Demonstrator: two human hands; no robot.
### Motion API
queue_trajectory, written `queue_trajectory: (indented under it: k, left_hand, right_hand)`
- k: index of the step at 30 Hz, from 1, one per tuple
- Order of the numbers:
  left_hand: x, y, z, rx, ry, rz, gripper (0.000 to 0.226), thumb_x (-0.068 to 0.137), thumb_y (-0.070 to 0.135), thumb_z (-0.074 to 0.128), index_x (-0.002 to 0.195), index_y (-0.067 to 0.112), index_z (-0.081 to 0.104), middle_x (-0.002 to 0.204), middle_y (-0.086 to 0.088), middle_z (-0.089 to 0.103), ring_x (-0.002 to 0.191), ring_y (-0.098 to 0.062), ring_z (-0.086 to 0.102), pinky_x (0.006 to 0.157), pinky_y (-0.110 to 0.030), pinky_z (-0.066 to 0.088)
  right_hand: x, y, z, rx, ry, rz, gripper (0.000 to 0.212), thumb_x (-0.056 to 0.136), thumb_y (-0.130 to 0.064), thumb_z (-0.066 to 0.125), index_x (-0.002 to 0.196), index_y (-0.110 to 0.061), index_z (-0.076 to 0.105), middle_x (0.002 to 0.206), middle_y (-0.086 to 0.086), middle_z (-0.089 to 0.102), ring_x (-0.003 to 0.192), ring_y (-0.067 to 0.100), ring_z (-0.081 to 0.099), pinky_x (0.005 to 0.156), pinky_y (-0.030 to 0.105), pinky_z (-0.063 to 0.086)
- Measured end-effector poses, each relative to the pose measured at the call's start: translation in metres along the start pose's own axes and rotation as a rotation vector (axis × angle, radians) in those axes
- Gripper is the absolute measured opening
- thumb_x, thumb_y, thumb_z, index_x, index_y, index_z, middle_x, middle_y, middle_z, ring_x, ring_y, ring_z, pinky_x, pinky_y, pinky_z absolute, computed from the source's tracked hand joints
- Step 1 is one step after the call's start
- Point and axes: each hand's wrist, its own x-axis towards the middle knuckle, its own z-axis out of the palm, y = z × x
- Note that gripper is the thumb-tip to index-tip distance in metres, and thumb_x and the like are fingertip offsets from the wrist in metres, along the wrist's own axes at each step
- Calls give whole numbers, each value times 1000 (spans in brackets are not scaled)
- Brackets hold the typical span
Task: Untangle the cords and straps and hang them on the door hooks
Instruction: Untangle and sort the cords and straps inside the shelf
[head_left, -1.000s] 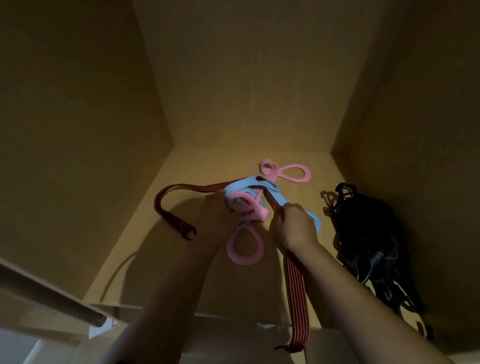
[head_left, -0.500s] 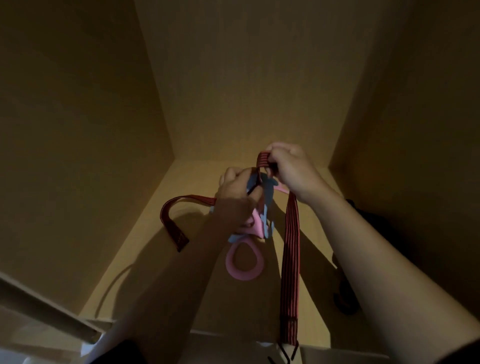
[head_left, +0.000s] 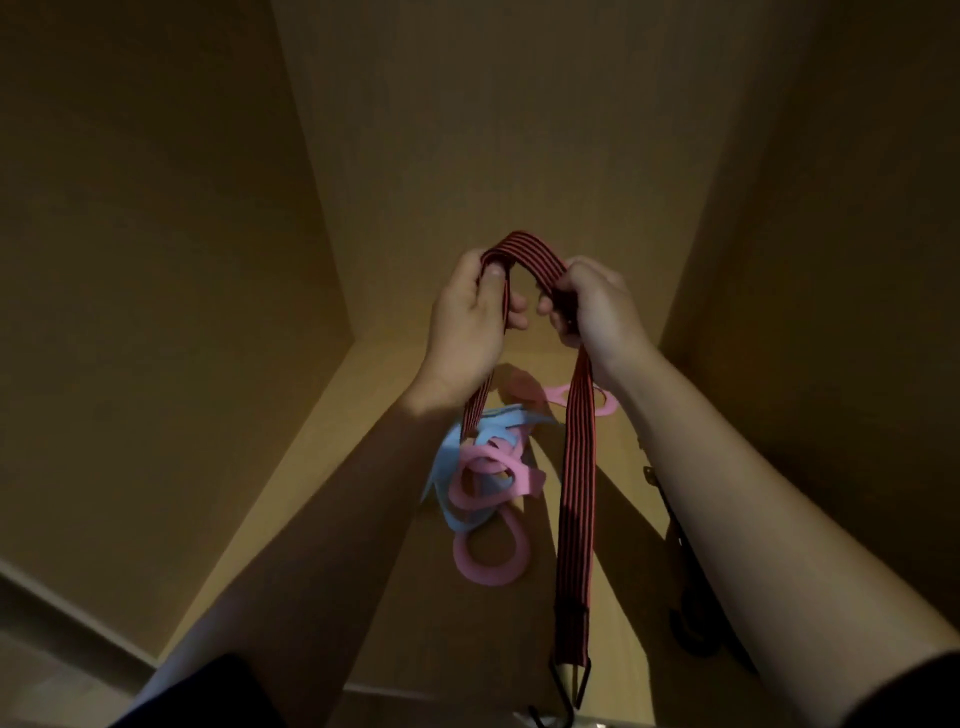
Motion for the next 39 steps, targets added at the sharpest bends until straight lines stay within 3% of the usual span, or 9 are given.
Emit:
queue_trajectory:
  k: [9,13,16,20,23,28,33,36,39]
  left_hand:
    - [21,10,-8,-790,12,-415,17,99,20,36,94,12,51,55,0,53,41,-8,50,43,-19,42]
    - [24,0,-13,-856,-45,-516,32,98,28,39,123,8,45,67,-1,55,48,-8,56,48,-21,49]
    - [27,-8,-16,-851,-37,-485,31,98,25,38,122,6,43,74,-4,54,53,-10,59,51,-22,52]
    - [16,-20,-22,-658,-143,-391,26,98,23,39,108,7,56,86,-4,65,78,-12,63,71,-21,53]
    - [-6,-37,-24,-558,-350,-374,12,85,9,49,85,12,61,71,4,66,69,-7,61,70,-19,50]
    - [-17,-49,-19,-92,-392,-368,26,96,6,40,79,10,60,58,4,66,55,-7,61,55,-21,49]
    - [-4,-60,-38,509,-498,-222,15,92,17,52,82,20,63,83,0,66,82,-19,64,77,-36,50]
    - [-5,-56,-41,524,-448,-211,20,92,17,53,74,16,61,73,-2,64,70,-17,60,70,-36,48]
    - [-3,-42,-36,193,-306,-280,22,94,17,50,74,16,58,67,-2,61,59,-13,57,64,-29,48]
  right_hand:
    - [-24,34,10,34,-218,224,19,92,-13,43,77,-15,54,63,4,56,52,12,53,48,22,40]
    - [-29,46,10,-12,-347,213,17,91,-16,51,78,-13,63,71,5,63,64,16,56,68,27,47]
    - [-28,40,13,5,-325,192,20,94,-18,48,77,-12,58,66,3,56,56,10,51,56,20,44]
    - [-25,25,16,105,-269,172,25,95,-18,45,73,-12,55,52,-5,52,39,3,47,40,14,39]
    - [-13,6,19,261,-180,142,25,95,-15,45,71,-11,53,44,-6,52,37,3,48,40,15,41]
    - [6,-13,22,359,-129,119,25,95,-20,46,73,-12,53,49,-5,51,38,5,45,40,16,37]
    - [11,-15,14,514,-71,155,27,96,-23,43,73,-13,52,52,-4,49,43,7,43,45,19,39]
    - [9,-11,8,536,-43,183,26,97,-22,42,74,-13,51,50,-5,47,39,7,43,42,19,39]
    - [6,2,3,276,38,212,18,96,-21,44,84,-10,51,53,-3,44,33,6,42,37,17,38]
